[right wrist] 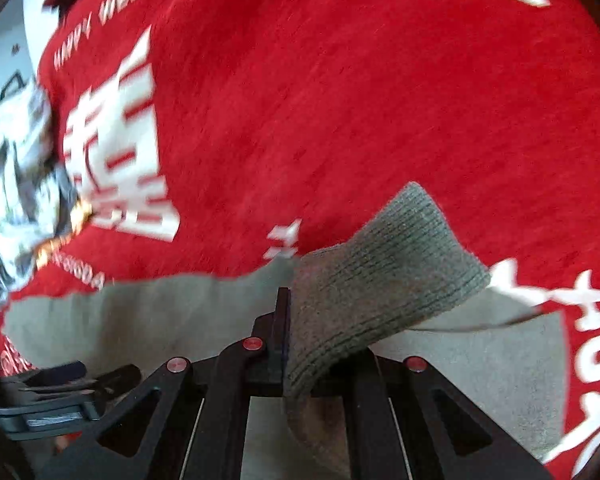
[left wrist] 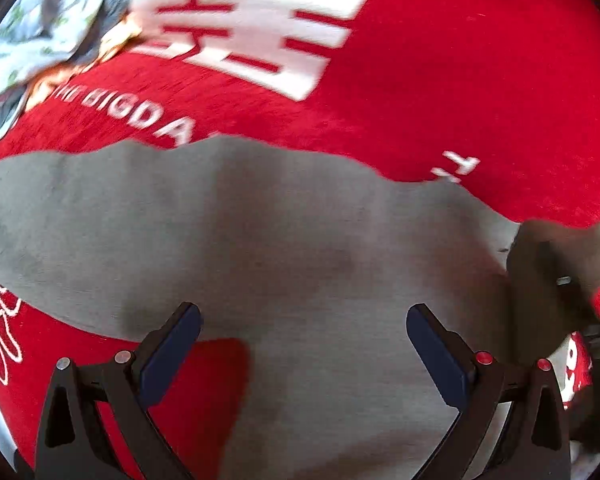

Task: Fold small clothes
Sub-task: 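Fold the sleeve across the sweater body with the right gripper and release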

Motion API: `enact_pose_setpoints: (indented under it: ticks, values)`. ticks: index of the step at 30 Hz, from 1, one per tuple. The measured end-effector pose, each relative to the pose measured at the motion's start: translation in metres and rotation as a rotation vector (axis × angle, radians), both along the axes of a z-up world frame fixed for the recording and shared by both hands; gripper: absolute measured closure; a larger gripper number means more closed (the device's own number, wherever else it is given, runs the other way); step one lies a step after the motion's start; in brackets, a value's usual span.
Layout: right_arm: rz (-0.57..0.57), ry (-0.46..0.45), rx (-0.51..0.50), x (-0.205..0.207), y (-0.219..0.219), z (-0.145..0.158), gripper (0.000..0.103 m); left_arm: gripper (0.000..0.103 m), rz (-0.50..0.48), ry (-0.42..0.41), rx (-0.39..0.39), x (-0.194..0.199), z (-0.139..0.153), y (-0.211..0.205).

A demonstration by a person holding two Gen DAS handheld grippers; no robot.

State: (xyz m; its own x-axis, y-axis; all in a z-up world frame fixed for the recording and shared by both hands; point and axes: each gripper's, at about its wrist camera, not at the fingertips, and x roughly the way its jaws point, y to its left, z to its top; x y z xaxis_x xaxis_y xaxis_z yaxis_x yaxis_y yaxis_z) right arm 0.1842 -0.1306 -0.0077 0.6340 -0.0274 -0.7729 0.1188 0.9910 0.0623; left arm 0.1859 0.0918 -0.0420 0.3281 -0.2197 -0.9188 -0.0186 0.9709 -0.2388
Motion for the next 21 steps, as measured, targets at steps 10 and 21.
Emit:
enact_pose_setpoints:
  ticks: [10, 21]
  values:
    - [0.023, 0.061, 0.136, -0.006, 0.000, -0.027, 0.026, 0.000, 0.015, -0.004, -0.011, -0.004, -0.006, 0.013]
    - [-0.153, 0.051, 0.253, -0.102, -0.166, -0.001, 0.022, 0.000, -0.115, -0.078, -0.002, -0.011, 0.027, -0.070]
